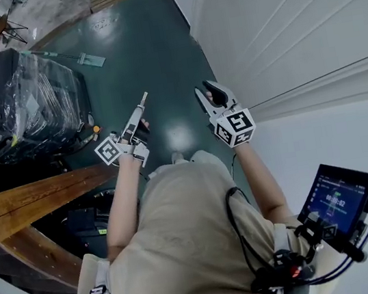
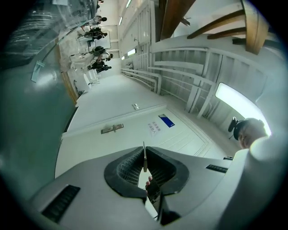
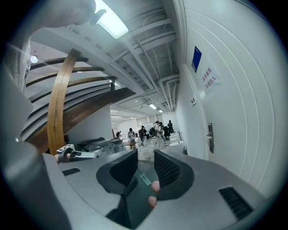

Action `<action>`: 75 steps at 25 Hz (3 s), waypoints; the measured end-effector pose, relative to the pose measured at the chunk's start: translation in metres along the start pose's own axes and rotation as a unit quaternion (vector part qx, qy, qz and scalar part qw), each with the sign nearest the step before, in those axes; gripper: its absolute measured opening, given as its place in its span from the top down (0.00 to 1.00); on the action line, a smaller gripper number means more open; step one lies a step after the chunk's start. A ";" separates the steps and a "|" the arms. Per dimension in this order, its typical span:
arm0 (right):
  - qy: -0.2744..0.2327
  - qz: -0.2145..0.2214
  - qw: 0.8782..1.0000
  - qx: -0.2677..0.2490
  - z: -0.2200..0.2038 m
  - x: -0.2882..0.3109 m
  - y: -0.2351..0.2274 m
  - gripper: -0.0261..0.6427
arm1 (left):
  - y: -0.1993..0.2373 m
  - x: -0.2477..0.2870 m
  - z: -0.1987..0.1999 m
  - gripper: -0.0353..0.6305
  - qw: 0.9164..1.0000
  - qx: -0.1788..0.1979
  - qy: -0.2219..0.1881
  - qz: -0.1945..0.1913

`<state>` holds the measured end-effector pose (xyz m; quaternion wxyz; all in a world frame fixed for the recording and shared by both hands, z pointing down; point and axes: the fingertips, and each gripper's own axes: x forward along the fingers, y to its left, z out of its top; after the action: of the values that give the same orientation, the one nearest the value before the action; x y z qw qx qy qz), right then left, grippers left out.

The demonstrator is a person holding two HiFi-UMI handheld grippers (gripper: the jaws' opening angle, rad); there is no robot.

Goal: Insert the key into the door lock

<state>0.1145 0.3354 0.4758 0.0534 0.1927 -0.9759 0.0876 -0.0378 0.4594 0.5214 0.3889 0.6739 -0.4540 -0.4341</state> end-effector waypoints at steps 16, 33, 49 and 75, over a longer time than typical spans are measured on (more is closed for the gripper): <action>-0.002 -0.014 1.000 -0.002 0.010 0.029 -0.041 0.78 | 0.026 0.027 0.027 0.89 1.000 -0.020 -0.010 0.012; -0.001 -0.002 1.000 0.017 0.019 0.079 -0.172 0.78 | 0.067 0.132 0.036 0.89 0.999 -0.002 -0.041 0.030; 0.023 0.008 1.000 -0.013 0.028 0.083 -0.165 0.81 | 0.057 0.145 0.048 0.90 0.999 -0.005 -0.037 0.009; 0.046 -0.091 0.995 -0.025 0.035 0.250 -0.189 0.81 | 0.162 0.211 0.201 0.90 0.997 -0.041 0.066 -0.023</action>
<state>-0.0455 0.0648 0.5043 0.1105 0.2748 -0.9528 0.0669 -0.2267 0.1862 0.5569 0.4352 0.6950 -0.3933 -0.4158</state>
